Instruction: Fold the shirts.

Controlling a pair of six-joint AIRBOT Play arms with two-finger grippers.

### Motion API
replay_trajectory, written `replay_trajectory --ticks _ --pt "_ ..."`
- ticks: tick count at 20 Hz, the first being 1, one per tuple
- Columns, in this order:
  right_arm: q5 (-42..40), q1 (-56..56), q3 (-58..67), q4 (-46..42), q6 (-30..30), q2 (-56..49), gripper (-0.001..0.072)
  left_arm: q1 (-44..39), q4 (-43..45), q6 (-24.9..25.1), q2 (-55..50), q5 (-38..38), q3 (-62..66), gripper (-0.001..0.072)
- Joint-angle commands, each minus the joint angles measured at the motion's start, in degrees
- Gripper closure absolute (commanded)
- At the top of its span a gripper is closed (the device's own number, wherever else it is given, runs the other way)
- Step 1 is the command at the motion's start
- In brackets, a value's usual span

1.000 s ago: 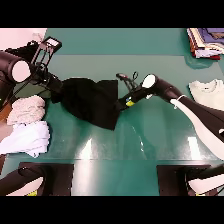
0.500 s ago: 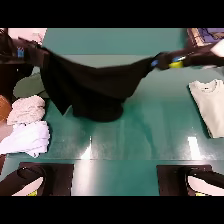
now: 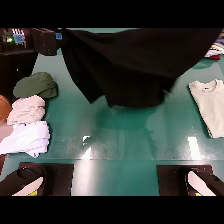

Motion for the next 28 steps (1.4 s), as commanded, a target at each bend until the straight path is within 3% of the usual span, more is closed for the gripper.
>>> replay_trajectory --ticks 1,4,9,12,15,17,18,21,23,24,25,26,28 --pt "-0.35 -2.82 2.32 0.07 0.00 1.70 0.0694 0.04 -5.97 1.01 0.04 -0.66 0.11 0.0679" --pt "-0.66 2.45 2.56 0.07 0.00 -1.36 0.0694 0.04 -7.74 2.54 -0.50 -4.42 0.00 0.0679" --pt "1.46 20.15 2.56 -0.02 0.00 -16.50 0.0694 0.04 -0.85 2.45 -0.55 -17.88 -8.44 0.0679" --pt "1.18 29.05 2.56 -0.04 -0.07 -28.35 0.0693 0.04 9.03 1.66 -0.55 -20.65 -16.46 0.0679" --pt "1.27 34.71 2.56 0.13 -0.04 -38.23 0.0694 0.04 22.36 -2.75 -0.55 -20.28 -23.34 0.0674" --pt "0.52 37.24 2.58 0.20 -0.02 -42.99 0.0694 0.04 28.15 -4.76 -0.55 -18.97 -26.58 0.0175" --pt "-0.26 38.25 2.58 0.20 0.00 -44.74 0.0693 0.04 29.51 -4.66 -0.55 -18.21 -27.65 0.0138" --pt "-3.19 40.11 2.58 0.24 0.02 -47.47 0.0693 0.04 30.05 -4.74 -0.52 -14.73 -27.98 0.0150" --pt "-4.13 40.04 2.58 0.68 0.02 -47.63 0.0691 0.04 25.00 -5.46 -0.55 -11.19 -27.93 0.0150" --pt "-4.02 39.65 2.58 0.59 0.00 -47.30 0.0565 0.04 20.09 -5.86 -0.57 -8.37 -27.93 0.0150" --pt "-3.76 38.84 2.58 0.59 0.02 -46.73 0.0287 -0.13 14.82 -5.68 -0.68 -4.85 -27.96 0.0150" --pt "-2.62 37.51 2.58 0.59 0.02 -45.70 0.0206 -0.42 11.19 -5.66 -1.14 -1.36 -27.93 0.0150" --pt "1.07 33.94 2.58 0.46 0.04 -42.82 0.0207 -1.68 9.40 -5.62 -3.61 4.37 -27.93 0.0150"
